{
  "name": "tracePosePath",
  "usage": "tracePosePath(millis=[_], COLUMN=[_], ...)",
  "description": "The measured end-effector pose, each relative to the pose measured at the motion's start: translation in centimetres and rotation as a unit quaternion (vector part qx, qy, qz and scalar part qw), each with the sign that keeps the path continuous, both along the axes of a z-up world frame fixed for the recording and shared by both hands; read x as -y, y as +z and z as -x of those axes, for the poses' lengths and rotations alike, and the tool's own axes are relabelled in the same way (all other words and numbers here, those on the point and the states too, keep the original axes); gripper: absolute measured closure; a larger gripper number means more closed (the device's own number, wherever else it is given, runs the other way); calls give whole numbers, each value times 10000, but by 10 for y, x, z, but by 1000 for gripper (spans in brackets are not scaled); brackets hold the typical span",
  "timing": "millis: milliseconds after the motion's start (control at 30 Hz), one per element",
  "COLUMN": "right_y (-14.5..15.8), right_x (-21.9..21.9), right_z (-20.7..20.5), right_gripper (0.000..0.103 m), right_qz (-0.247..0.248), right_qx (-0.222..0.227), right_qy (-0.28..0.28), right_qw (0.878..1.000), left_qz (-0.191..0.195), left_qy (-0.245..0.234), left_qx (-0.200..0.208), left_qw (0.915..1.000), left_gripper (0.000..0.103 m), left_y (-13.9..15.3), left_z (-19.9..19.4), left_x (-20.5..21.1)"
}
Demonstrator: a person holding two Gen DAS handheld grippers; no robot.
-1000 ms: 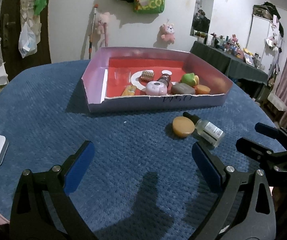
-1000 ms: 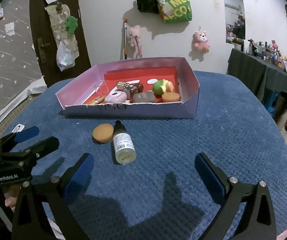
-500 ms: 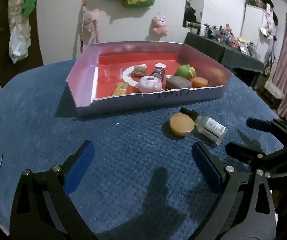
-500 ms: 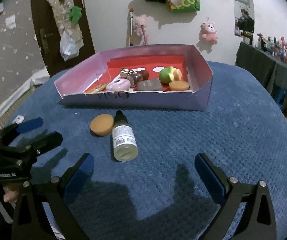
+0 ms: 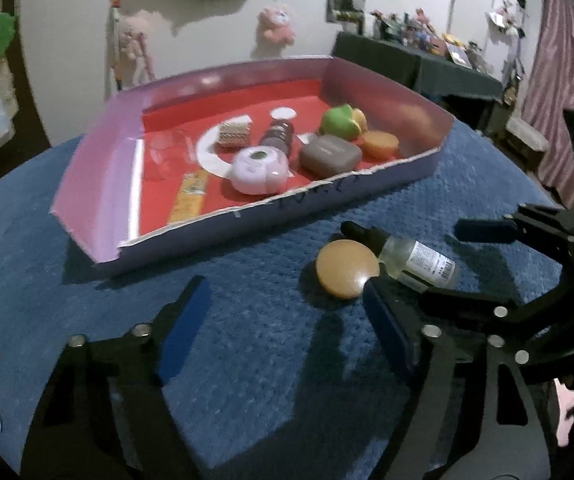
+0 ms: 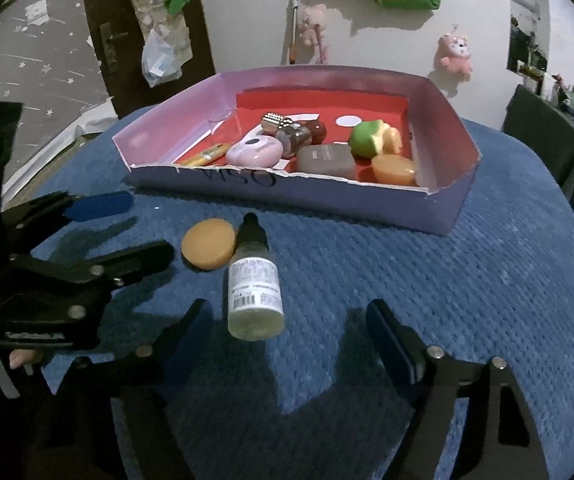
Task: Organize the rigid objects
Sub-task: 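Reach the left tool toward the round tan sponge while the right tool approaches the white dropper bottle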
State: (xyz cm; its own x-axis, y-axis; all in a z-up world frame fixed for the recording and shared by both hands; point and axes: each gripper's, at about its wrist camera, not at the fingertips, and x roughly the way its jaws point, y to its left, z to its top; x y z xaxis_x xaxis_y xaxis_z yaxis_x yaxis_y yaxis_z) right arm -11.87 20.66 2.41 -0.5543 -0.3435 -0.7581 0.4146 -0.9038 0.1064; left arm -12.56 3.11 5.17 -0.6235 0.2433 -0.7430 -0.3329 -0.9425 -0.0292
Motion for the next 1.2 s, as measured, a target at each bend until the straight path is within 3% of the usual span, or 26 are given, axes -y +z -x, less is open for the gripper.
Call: tracePosePath(millis=[167,300,833,1067,1200], right_y=[-4,-4,-4,-4,-3], right_x=[8,14,18,19,21], right_z=[10,12,17,13,12], right_gripper=[34,36,39,50,62], right_qz=[-148,-389,-534,-658,-603], right_qx=[125,78,67,-53,-51], right_qy=[256,446,651,765,844], right_qw=[9995,9982,9964,9949,9946], left_qz=[-81,-103,-11,98,70], left_qy=[-346,-562,-984,-1062,-1094], left_qx=[160,253,317,442,501], left_qw=[9992,9980,9946,9933,9927], left_gripper=[40,45,49,57,66], left_y=[-2,-1,3,-5,-8], left_z=[9,12,18,20,21], left_x=[-7,-11,-22,-26,-28])
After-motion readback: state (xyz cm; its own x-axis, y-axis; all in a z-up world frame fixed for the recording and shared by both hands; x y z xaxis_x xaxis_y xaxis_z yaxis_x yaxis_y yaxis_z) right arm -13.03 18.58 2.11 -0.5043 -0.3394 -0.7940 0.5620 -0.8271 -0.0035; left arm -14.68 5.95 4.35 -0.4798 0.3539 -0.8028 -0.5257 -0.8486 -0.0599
